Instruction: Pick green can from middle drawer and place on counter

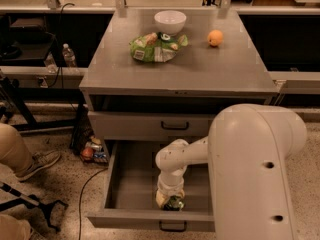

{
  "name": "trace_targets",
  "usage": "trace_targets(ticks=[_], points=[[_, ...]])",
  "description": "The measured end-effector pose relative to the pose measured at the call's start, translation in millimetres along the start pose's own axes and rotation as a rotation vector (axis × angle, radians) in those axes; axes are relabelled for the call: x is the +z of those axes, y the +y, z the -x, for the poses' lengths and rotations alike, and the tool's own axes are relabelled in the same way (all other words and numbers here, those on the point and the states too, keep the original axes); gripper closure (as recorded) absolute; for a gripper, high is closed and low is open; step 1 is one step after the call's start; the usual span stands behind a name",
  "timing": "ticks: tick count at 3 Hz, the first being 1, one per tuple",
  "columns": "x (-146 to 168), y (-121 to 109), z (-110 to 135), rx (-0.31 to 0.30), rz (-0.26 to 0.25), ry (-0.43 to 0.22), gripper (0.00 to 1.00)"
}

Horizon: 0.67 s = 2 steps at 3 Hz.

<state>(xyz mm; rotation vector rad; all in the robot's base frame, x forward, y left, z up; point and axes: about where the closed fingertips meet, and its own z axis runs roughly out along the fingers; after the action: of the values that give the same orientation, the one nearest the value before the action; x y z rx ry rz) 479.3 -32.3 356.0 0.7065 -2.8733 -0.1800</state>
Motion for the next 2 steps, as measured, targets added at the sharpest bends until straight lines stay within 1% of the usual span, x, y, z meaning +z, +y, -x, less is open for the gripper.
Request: trace_targets(ticks=[1,2], points=[[-32.6,2.5,-1.3,-0.086,0.036,-0.072,1.0],[-94.2,3.2,-6.8,-0.19,0.07,-0.185,1.0]])
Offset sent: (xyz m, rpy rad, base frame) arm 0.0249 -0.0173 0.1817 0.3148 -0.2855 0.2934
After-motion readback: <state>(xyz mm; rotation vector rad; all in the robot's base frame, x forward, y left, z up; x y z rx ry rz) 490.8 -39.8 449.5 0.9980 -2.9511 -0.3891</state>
